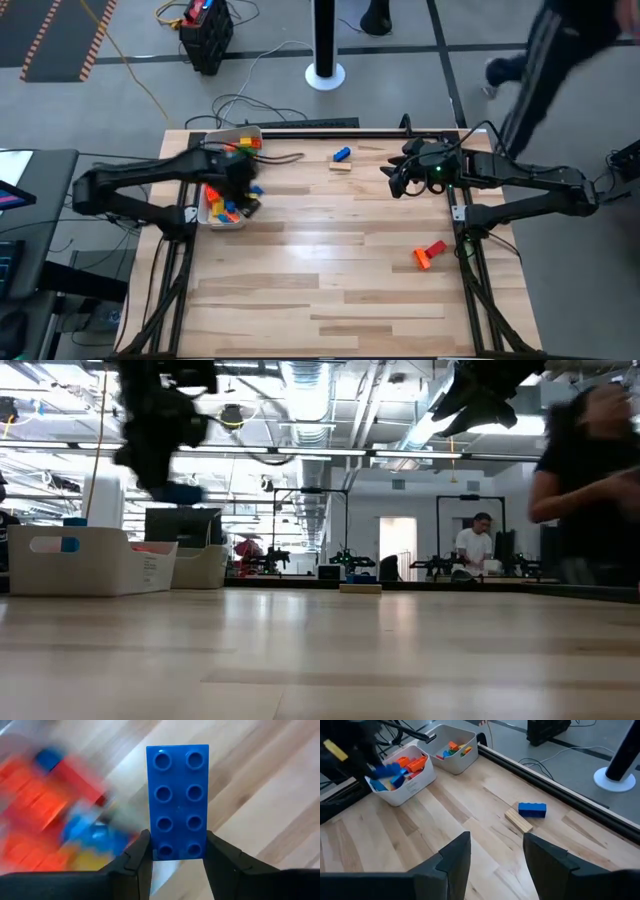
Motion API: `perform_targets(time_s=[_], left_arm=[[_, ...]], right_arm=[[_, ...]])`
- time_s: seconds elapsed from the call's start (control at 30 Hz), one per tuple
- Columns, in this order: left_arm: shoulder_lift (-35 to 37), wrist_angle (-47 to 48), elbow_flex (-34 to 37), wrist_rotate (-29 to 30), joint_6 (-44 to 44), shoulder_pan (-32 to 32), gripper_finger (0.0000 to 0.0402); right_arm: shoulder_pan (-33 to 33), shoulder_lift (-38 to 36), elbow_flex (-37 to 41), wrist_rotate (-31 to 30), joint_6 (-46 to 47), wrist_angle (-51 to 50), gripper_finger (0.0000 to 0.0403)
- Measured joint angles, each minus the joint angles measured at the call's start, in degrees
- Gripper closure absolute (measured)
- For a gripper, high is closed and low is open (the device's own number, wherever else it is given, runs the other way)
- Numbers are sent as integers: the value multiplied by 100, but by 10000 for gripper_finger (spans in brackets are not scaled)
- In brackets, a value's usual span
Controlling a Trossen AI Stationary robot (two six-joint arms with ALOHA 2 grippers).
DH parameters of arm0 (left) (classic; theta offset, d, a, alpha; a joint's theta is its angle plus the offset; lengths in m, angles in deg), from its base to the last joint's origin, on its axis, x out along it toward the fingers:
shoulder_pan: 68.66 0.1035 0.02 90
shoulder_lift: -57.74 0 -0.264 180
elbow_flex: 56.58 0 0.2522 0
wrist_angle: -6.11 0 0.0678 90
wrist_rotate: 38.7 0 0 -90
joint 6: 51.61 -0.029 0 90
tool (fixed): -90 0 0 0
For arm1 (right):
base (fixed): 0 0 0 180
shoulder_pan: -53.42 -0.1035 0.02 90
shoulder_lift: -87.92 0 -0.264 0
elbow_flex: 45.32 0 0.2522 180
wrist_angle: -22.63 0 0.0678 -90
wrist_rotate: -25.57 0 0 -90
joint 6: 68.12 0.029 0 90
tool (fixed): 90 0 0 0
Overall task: Sort blocks by size
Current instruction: Put the large blue game piece into the white bin
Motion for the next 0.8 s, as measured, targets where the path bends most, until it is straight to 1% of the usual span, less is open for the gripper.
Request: perform_targets(time_s=[0.07, 0.13, 0.2, 0.27, 0.43, 0.53, 0.63, 0.73, 0.8], left_arm=[[277, 685, 3, 109, -41, 207, 264], [487, 1173, 35, 223, -91, 402, 259], [614, 1413, 87, 356, -92, 570, 249], [682, 1465, 124, 368, -130, 721, 233], [703, 1466, 97, 357, -316, 975, 176], [703, 1461, 97, 355, -464, 1024, 154], [703, 1202, 97, 353, -673, 1039, 148], [668, 632, 91, 350, -817, 1039, 149], [565, 286, 83, 312, -863, 1039, 152]], right_arm=[[-2, 0, 0, -8, 0, 18, 196], [-2, 0, 0, -40, -2, 58, 196], [0, 2, 0, -80, -13, 179, 196], [-2, 19, 0, -131, -28, 341, 196], [-2, 204, 0, -133, -30, 544, 196], [-37, 396, 0, -125, -4, 631, 196], [-110, 617, 0, -46, 2, 745, 196], [-139, 886, 0, 19, 104, 845, 196], [-91, 1058, 0, 165, 151, 932, 196]])
